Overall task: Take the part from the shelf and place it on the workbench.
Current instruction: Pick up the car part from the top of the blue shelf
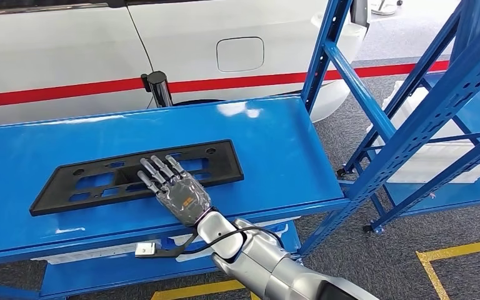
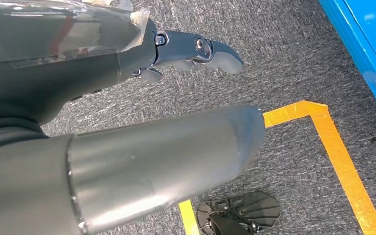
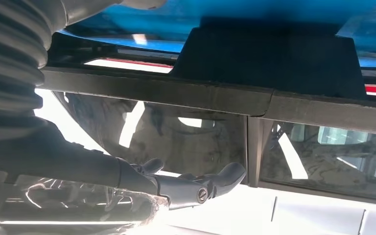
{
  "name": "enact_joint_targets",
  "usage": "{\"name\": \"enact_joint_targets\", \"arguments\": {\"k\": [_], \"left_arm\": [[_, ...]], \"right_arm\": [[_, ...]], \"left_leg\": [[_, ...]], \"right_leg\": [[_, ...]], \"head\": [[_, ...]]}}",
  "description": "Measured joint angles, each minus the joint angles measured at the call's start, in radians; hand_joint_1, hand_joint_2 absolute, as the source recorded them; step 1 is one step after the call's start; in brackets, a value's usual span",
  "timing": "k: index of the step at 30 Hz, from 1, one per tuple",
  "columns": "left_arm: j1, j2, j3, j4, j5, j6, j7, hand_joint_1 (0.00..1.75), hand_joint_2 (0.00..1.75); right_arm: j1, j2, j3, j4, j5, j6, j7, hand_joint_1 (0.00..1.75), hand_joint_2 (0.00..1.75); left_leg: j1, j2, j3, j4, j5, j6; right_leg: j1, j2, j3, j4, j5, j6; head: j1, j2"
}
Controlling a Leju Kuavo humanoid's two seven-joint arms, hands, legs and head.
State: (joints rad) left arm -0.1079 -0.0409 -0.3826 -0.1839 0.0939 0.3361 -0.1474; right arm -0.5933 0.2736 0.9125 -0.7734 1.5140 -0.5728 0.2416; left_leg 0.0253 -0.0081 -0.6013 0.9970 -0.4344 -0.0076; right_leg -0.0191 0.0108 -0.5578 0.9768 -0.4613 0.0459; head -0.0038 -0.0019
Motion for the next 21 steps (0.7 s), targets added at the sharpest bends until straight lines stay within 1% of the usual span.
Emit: {"name": "enact_joint_targets", "arguments": {"k": [6, 13, 16, 21], "left_arm": [[-0.003, -0.001, 0.000, 0.000, 0.002, 0.001, 0.001, 0.00, 0.00], [-0.002, -0.002, 0.000, 0.000, 0.008, 0.001, -0.004, 0.00, 0.00], [-0.002, -0.003, 0.000, 0.000, 0.010, 0.000, -0.007, 0.00, 0.00], [-0.004, -0.004, 0.000, 0.000, 0.003, -0.001, -0.007, 0.00, 0.00]], "right_arm": [[-0.044, 0.048, -0.011, 0.096, -0.002, -0.012, 0.001, 0.00, 1.75], [-0.068, 0.070, -0.016, 0.150, -0.002, -0.017, 0.012, 0.00, 1.75], [-0.080, 0.076, -0.018, 0.174, 0.000, -0.020, 0.031, 0.00, 1.75], [-0.106, 0.079, -0.017, 0.227, 0.007, -0.034, 0.097, 0.00, 1.75]], "left_leg": [[0.001, 0.000, 0.002, 0.000, 0.000, 0.000], [0.001, 0.000, 0.002, 0.000, 0.000, 0.000], [0.001, 0.000, 0.002, 0.000, 0.000, 0.000], [0.001, 0.000, 0.003, 0.000, 0.000, 0.000]], "right_leg": [[0.000, 0.000, 0.002, 0.000, 0.000, 0.000], [0.000, 0.000, 0.002, 0.000, 0.000, 0.000], [0.000, 0.000, 0.002, 0.000, 0.000, 0.000], [0.000, 0.000, 0.002, 0.000, 0.000, 0.000]], "head": [[0.000, 0.000], [0.000, 0.000], [0.000, 0.000], [0.000, 0.000]]}}
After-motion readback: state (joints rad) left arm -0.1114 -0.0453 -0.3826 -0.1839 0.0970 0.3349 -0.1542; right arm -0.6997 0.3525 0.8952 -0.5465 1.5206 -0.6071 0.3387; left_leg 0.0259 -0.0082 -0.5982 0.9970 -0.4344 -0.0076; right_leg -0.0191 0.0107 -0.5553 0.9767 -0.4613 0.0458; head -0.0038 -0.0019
